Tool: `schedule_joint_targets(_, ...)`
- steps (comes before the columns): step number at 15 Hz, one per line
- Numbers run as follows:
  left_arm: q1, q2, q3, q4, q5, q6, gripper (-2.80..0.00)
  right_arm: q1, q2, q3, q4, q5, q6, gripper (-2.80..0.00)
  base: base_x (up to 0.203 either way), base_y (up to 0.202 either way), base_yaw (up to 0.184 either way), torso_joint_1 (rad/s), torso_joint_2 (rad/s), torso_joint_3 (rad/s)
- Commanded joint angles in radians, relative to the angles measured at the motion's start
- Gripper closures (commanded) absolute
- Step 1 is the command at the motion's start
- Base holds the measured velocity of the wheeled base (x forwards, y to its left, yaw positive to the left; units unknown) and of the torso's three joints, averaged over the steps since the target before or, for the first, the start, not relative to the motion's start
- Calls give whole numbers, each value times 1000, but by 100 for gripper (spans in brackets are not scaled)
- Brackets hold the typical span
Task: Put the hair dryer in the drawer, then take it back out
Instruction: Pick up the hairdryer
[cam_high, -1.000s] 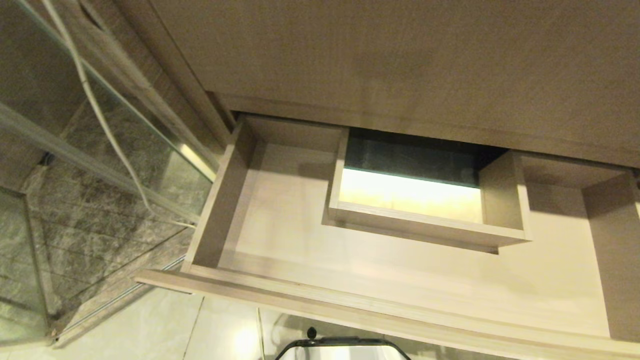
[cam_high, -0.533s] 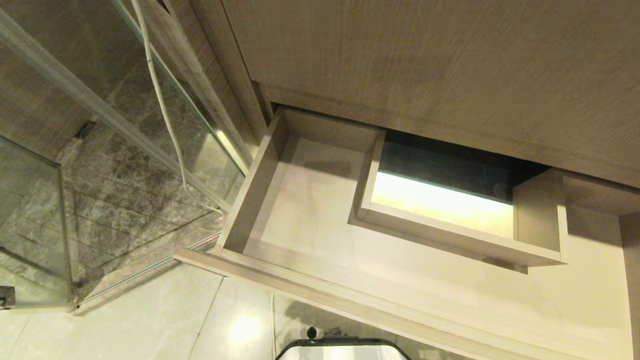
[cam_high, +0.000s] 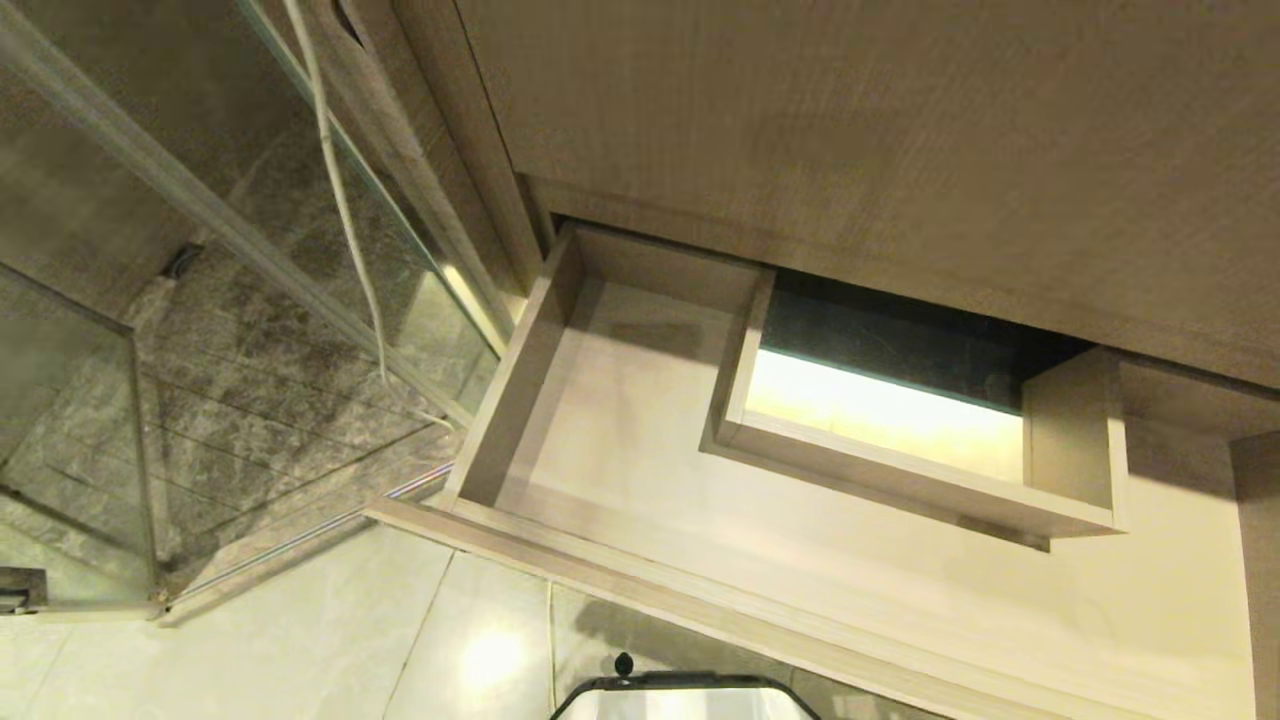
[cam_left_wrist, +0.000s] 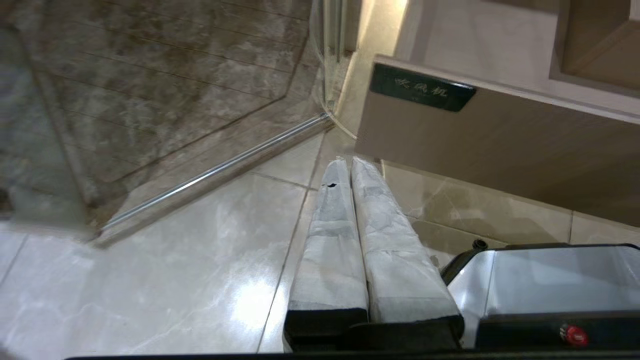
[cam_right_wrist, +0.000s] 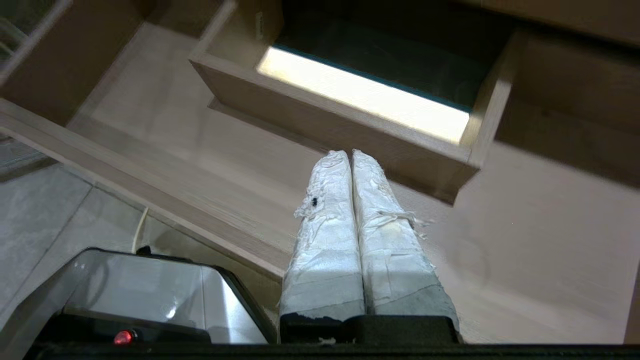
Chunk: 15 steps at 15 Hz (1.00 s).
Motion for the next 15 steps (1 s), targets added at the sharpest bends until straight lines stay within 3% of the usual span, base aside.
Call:
schedule_joint_targets(1,0,0,2,0,0,0,0,1,-39,40,0,1,0,0,3,-10,84,246,-446,-187)
schedule_joint_targets(9,0,0,2,0,0,0,0,1,-39,40,1,1,-2,0,0,-8,172,208,-440,-186)
schedule_joint_targets(15,0,0,2,0,0,0,0,1,-39,40,3,3,-10,0,0,0,0,87,-36,-24)
